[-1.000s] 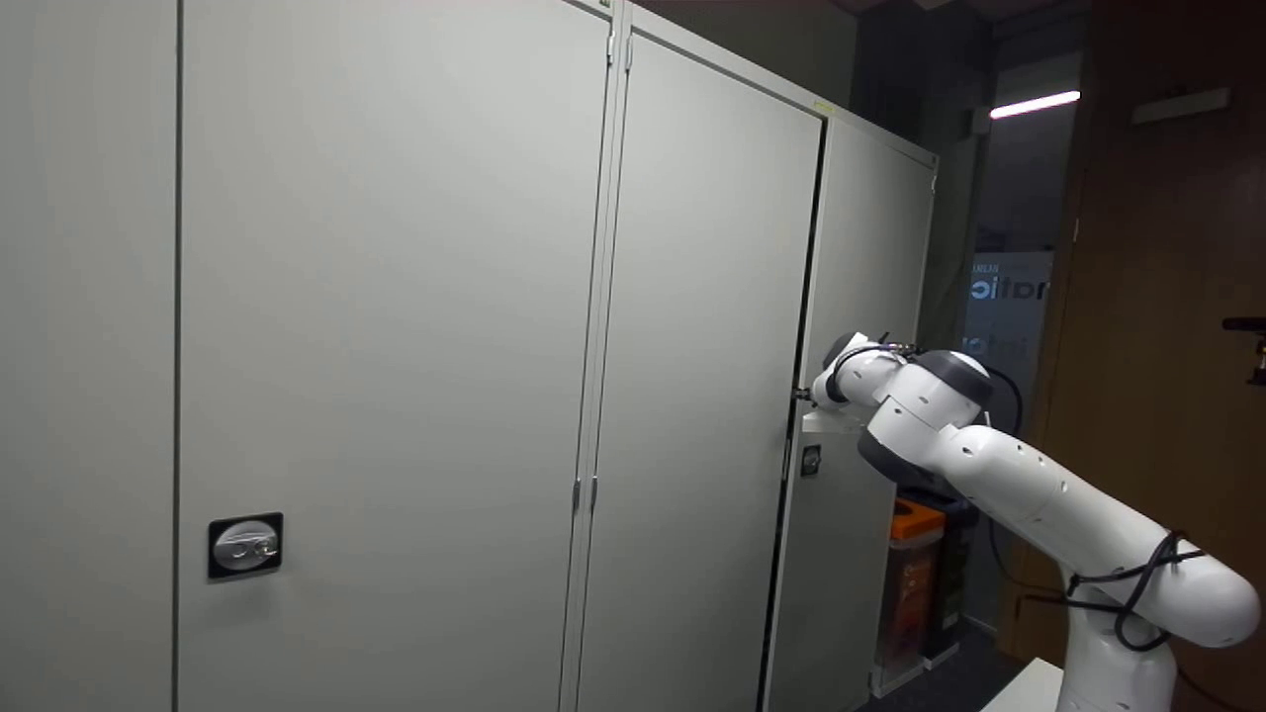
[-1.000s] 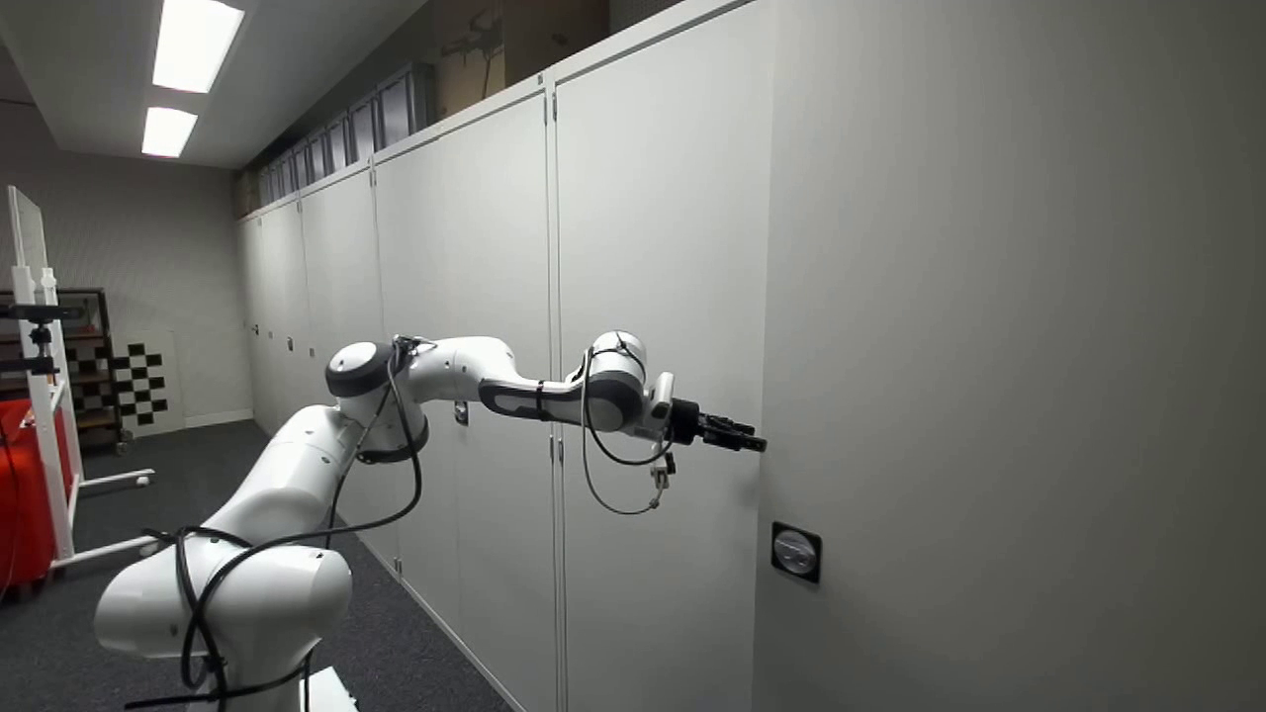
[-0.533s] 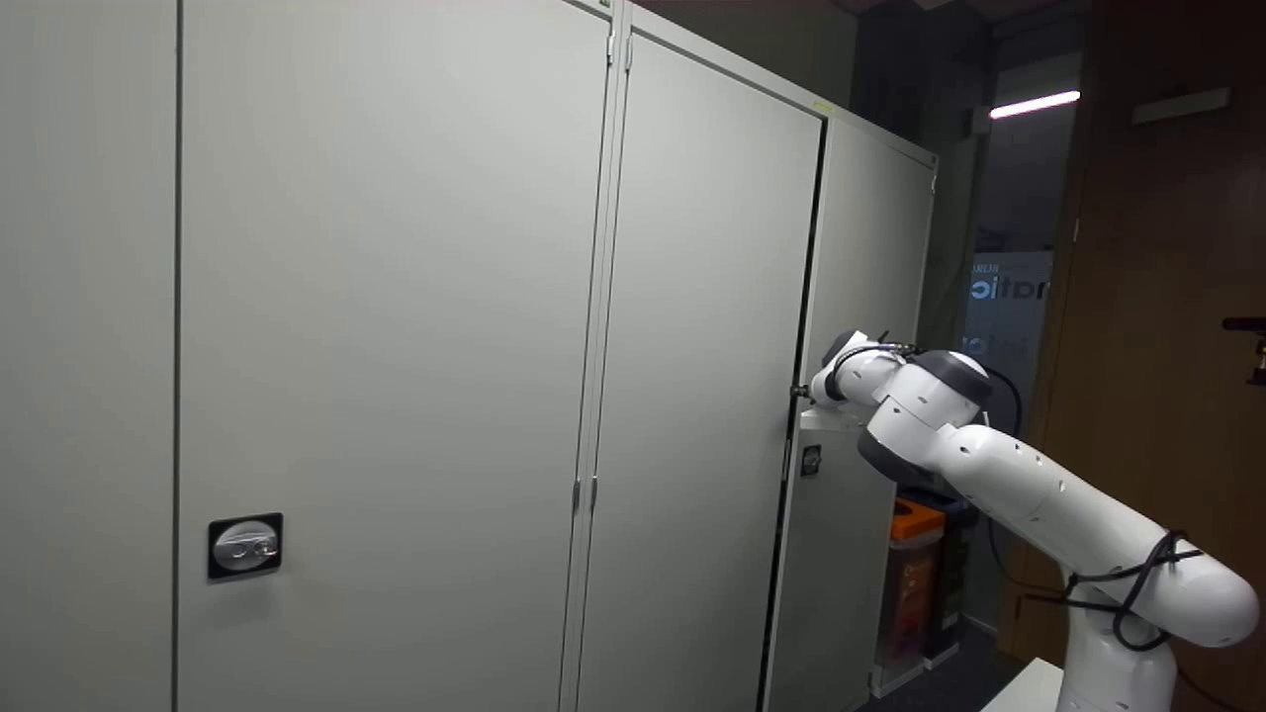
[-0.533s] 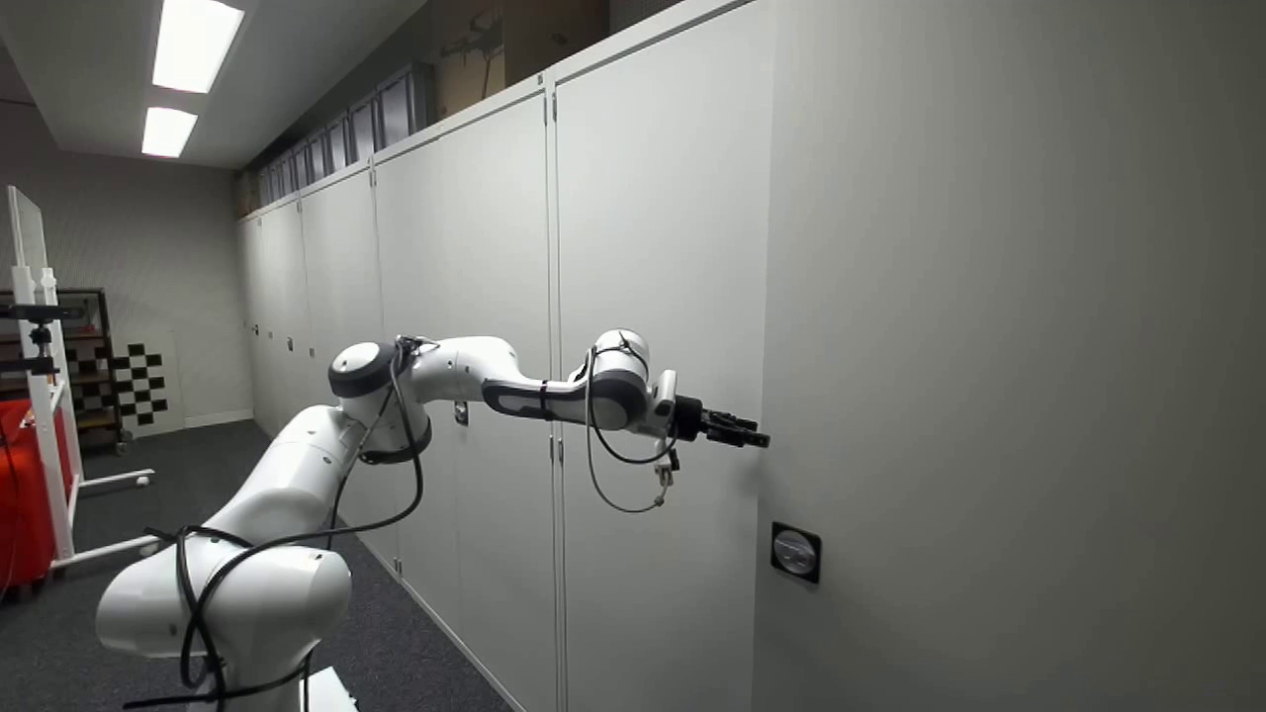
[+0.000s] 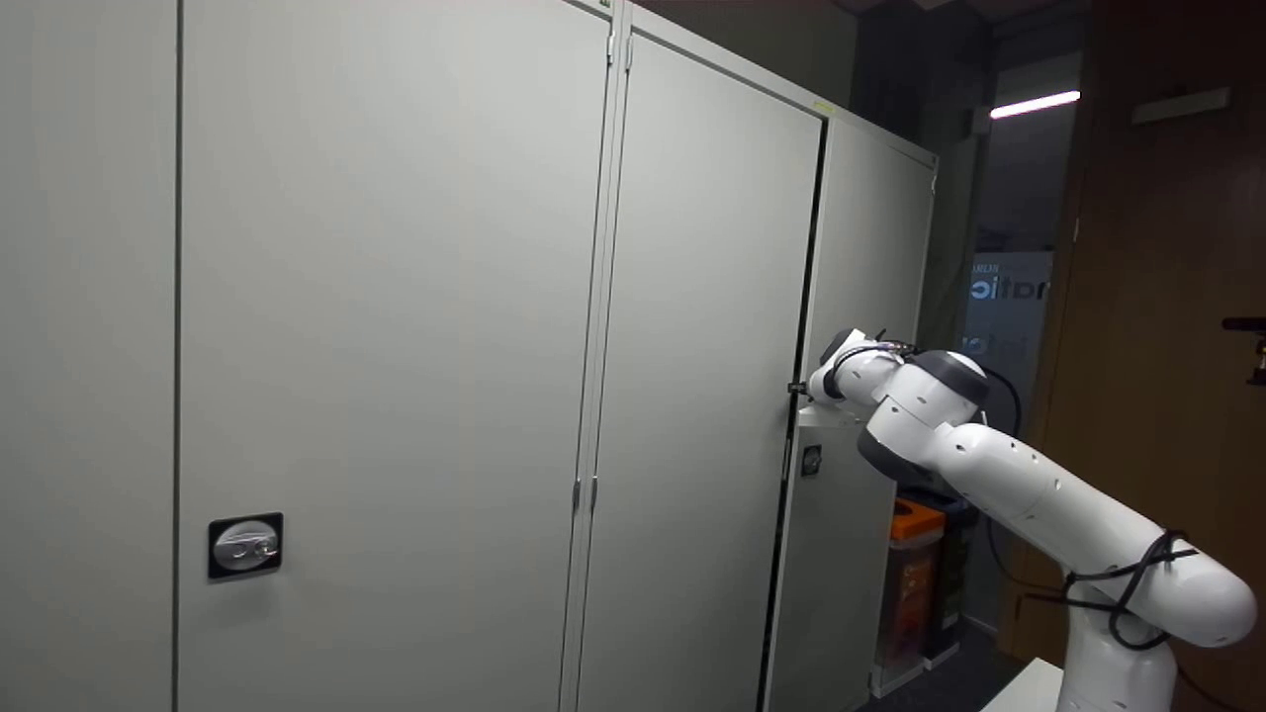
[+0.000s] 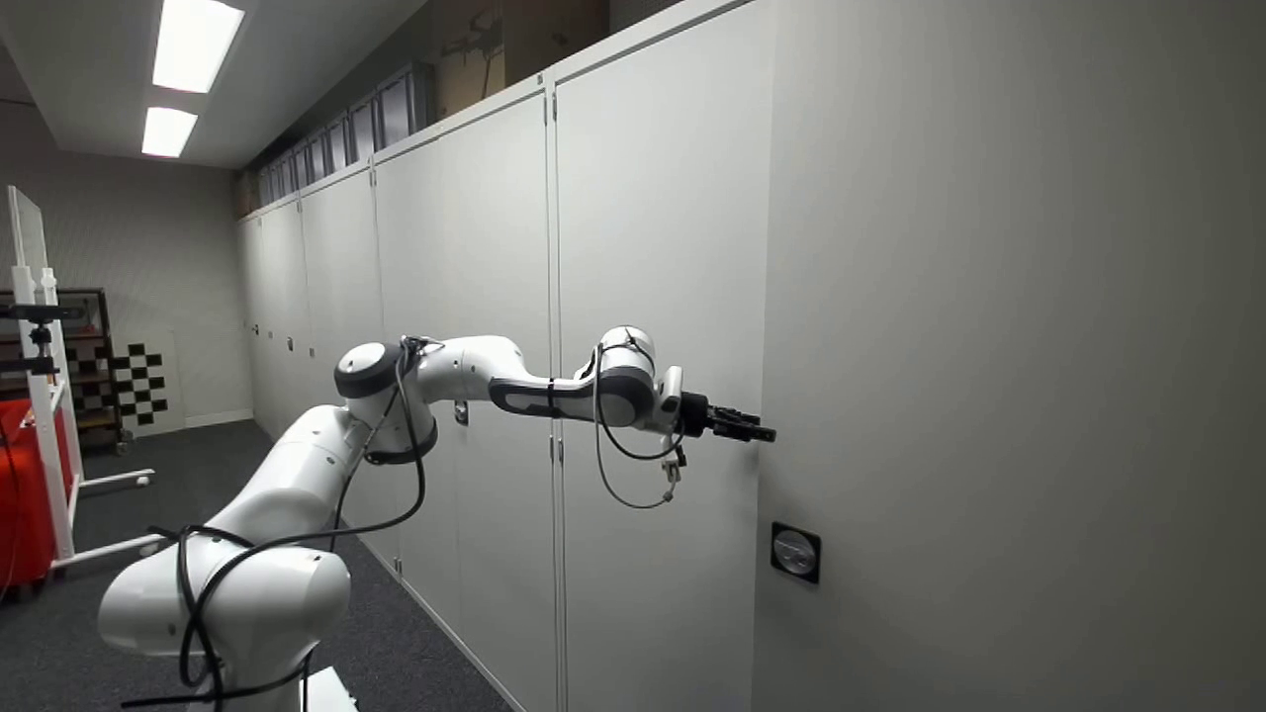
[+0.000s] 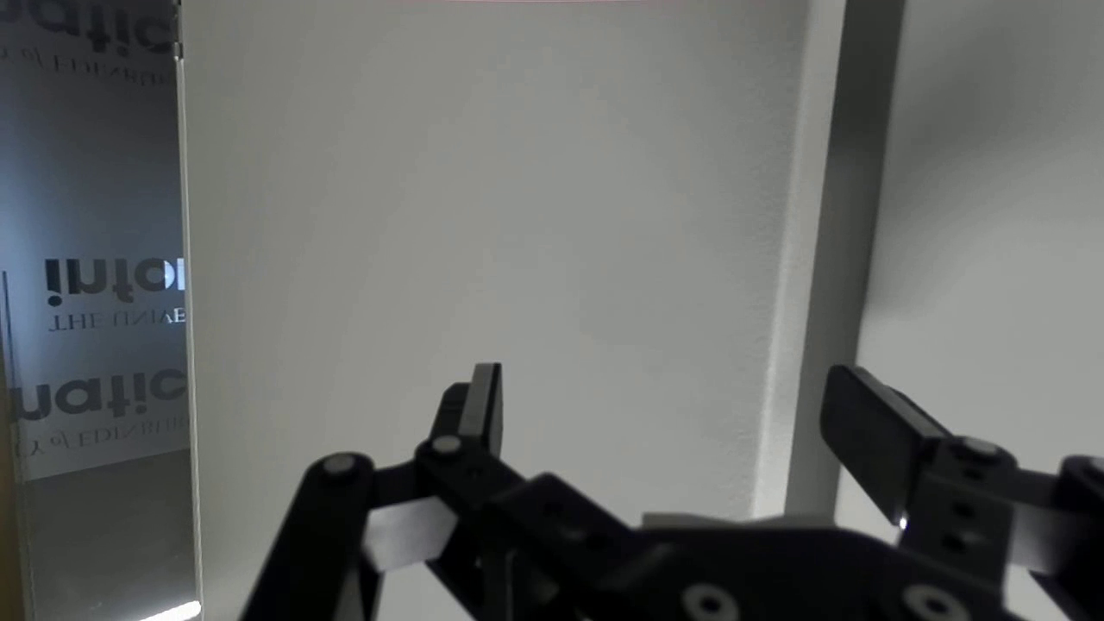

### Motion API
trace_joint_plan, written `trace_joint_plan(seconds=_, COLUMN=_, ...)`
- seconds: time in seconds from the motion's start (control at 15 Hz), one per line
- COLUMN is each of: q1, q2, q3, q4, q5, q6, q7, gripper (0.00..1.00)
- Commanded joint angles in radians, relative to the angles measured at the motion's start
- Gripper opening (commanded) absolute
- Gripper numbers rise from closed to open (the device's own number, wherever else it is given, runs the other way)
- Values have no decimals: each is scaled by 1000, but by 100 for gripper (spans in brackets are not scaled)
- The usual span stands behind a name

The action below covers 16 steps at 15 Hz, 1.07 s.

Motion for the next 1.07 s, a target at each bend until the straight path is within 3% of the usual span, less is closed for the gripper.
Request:
trace_joint_plan(seconds=0.0, q1=-52, q2=17, q3=-2, q4=43, q5=23, q6=6, q7=0, gripper=100)
trace_joint_plan(seconds=0.47, q1=-70, q2=20, q3=3, q4=50, q5=16, q6=2, q7=0, gripper=100)
trace_joint_plan(seconds=1.0, q1=7, q2=45, q3=-45, q4=-56, q5=-52, q6=2, q7=0, gripper=100)
